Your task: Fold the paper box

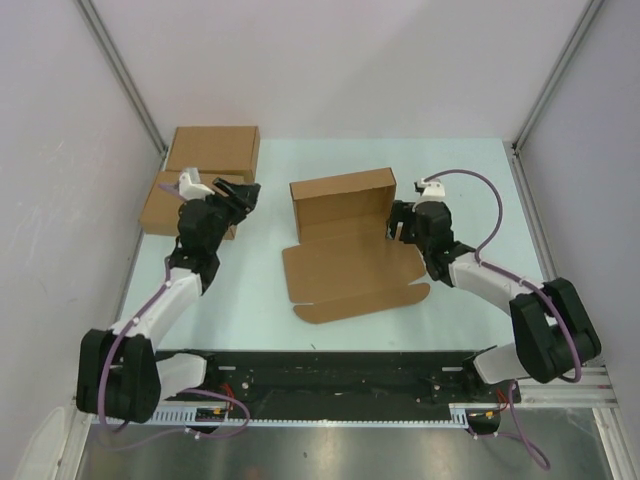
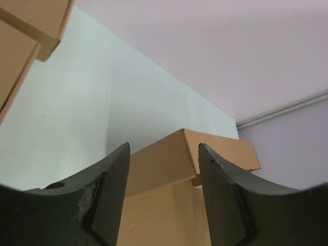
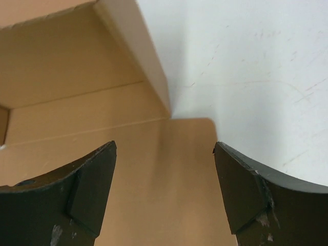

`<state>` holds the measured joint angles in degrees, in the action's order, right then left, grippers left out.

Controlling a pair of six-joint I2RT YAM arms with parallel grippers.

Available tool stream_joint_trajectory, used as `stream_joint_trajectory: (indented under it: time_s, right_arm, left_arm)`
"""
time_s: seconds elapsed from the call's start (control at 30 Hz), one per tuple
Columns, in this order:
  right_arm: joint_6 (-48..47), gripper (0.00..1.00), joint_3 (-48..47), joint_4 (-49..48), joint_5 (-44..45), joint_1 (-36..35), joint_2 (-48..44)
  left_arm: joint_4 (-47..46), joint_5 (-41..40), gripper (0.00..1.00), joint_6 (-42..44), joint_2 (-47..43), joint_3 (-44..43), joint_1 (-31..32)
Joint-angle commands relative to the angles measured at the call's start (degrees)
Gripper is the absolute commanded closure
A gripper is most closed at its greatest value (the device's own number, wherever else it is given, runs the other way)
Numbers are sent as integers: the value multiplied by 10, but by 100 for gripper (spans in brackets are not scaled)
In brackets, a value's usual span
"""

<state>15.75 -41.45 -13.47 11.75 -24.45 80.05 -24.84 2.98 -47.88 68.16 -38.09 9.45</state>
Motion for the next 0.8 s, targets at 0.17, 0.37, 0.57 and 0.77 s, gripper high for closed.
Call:
stream_joint_trajectory:
  time_s: [0.17,0.37,0.57,0.77]
  right_arm:
    - [-51,18,-20,-213,71,-3,89]
    - [-27,25,-77,-190,35,17,156]
    - [-2,60,-136,-135,-8,34,186]
    - [30,76,-172,-67,-28,41,173]
  left_arm:
    - [83,-69,39,29,-65,59,-1]
    - [81,-49,39,21,-61,74,0]
    - [83,-36,39,20,-45,57,1]
    - [81,-34,39,13,-40,52,2]
